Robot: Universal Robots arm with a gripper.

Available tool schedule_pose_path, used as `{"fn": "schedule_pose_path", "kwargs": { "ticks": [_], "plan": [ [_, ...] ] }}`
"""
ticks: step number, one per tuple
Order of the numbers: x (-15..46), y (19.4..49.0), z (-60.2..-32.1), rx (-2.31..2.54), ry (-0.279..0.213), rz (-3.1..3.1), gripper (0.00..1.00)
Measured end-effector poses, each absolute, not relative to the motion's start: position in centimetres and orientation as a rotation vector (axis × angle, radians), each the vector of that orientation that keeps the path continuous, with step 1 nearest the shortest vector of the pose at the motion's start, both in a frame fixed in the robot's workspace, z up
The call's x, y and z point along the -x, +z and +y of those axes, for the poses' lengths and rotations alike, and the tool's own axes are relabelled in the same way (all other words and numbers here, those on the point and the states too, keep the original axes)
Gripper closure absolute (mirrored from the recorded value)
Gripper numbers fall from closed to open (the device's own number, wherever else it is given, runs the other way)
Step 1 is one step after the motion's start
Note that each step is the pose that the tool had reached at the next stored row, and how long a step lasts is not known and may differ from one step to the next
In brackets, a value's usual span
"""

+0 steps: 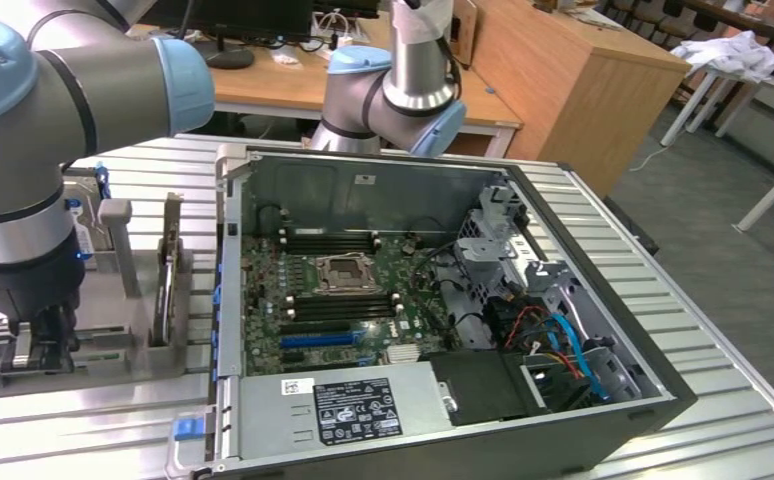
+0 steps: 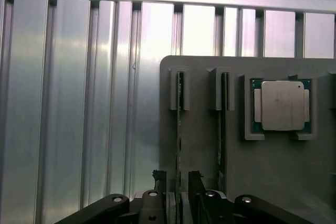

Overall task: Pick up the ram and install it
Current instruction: 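Pick up the ram and move it above insertion slot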

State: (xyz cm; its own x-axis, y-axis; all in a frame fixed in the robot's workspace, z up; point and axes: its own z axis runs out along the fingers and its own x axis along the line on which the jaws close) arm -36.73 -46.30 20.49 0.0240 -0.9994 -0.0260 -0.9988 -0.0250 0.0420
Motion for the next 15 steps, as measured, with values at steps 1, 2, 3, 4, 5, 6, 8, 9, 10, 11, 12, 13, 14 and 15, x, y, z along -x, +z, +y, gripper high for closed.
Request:
{"fn": "schedule_pose_path", "kwargs": {
  "ticks": [1, 2, 3, 4, 5, 6, 8, 9, 10, 11, 12, 13, 14, 15],
  "plan": [
    [36.73, 20.49, -46.30, -2.239, -0.075, -2.185, 0.69],
    [36.73, 20.49, -46.30, -2.239, -0.075, -2.185, 0.69],
    [36.73, 20.49, -46.30, -2.239, -0.075, -2.185, 0.69],
    [36.74, 20.50, -46.29, -2.239, -0.075, -2.185, 0.69],
    [36.74, 20.48, -46.29, -2.239, -0.075, -2.185, 0.69],
    [36.74, 20.42, -46.29, -2.239, -0.075, -2.185, 0.69],
    [36.73, 20.27, -46.29, -2.239, -0.075, -2.185, 0.69],
    [36.74, 20.20, -46.29, -2.239, -0.075, -2.185, 0.69],
    [36.74, 20.14, -46.29, -2.239, -0.075, -2.185, 0.69],
    [36.74, 20.08, -46.29, -2.239, -0.075, -2.185, 0.69],
    [36.74, 20.03, -46.29, -2.239, -0.075, -2.185, 0.69],
    [36.74, 19.97, -46.29, -2.239, -0.075, -2.185, 0.69],
    [36.74, 19.96, -46.29, -2.239, -0.075, -2.185, 0.69],
    [36.74, 19.97, -46.29, -2.239, -0.075, -2.185, 0.69]
  ]
}}
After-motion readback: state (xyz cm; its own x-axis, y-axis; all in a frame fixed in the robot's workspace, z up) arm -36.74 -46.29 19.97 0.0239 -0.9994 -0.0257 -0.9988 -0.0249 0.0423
